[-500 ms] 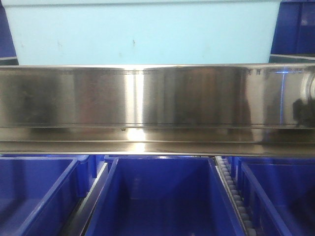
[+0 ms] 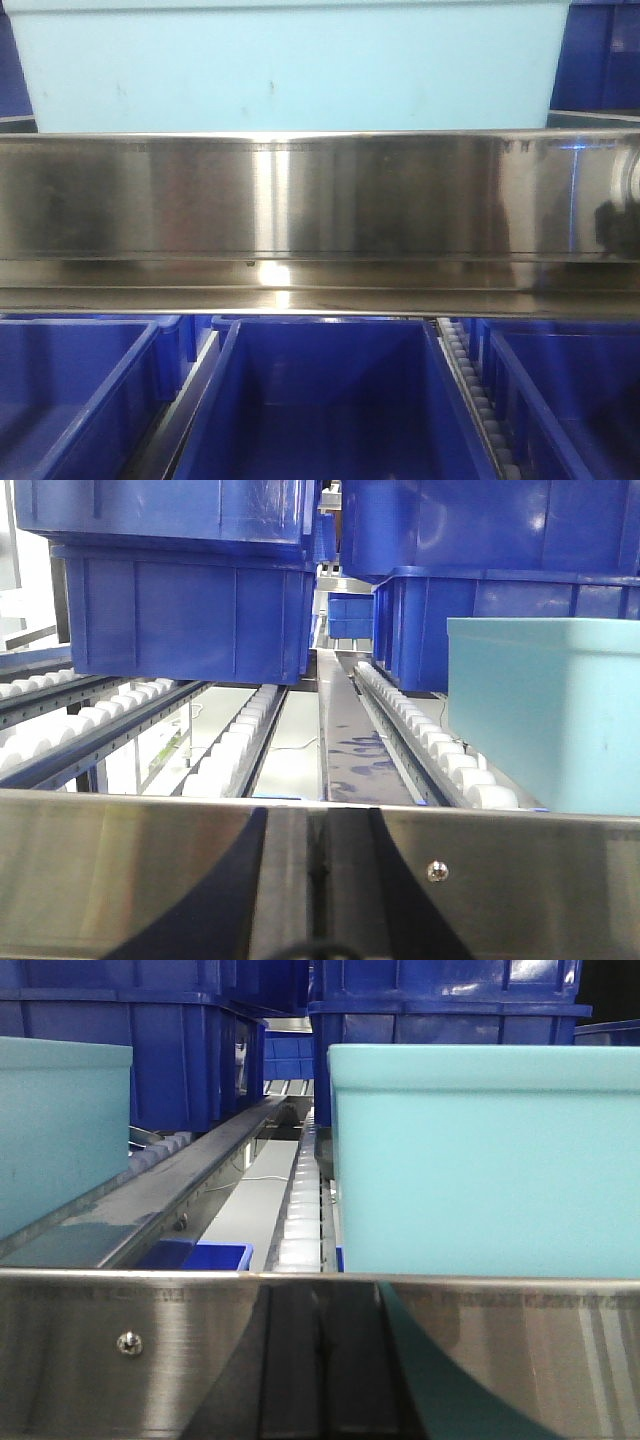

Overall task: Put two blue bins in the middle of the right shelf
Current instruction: 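Grasp the light teal bin's side walls with both grippers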

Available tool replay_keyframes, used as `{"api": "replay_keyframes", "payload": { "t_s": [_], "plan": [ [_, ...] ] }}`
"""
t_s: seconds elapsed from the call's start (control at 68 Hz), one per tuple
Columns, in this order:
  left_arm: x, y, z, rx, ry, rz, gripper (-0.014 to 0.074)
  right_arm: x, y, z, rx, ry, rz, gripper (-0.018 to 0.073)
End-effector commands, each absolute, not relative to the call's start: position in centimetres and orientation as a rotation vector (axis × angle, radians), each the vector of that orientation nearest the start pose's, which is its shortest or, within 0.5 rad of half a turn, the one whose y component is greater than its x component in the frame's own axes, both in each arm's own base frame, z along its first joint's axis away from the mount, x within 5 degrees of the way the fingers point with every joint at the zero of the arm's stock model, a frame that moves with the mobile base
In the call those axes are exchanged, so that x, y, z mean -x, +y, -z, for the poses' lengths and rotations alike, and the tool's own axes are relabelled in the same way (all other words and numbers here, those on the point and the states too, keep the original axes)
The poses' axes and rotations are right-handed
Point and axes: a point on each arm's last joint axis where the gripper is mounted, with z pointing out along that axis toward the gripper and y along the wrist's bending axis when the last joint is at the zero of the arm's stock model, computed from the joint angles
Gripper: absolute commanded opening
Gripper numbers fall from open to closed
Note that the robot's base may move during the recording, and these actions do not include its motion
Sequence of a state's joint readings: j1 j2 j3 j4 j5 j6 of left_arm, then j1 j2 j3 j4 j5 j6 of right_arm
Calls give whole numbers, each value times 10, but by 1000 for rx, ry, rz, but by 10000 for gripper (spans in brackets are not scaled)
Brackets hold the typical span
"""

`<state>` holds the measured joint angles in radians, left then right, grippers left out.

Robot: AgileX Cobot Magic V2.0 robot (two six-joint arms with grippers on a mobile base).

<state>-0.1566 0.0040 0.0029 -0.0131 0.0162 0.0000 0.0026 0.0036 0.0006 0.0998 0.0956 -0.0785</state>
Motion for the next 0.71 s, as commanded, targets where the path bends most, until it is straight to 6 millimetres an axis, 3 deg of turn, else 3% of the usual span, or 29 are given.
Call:
{"api": "replay_keyframes", "payload": {
  "t_s": [0.0, 0.5, 0.691],
  "plan": [
    [-55, -8, -216, -96, 1451, 140, -111, -56, 1, -207, -9, 1555, -25, -162],
    [-53, -8, -228, -81, 1321, 147, -111, -55, -1, -224, -22, 1368, -12, -162],
    [-40, -6, -278, -101, 1317, 130, -83, -37, 1, -283, -6, 1326, -26, -162]
  ]
}}
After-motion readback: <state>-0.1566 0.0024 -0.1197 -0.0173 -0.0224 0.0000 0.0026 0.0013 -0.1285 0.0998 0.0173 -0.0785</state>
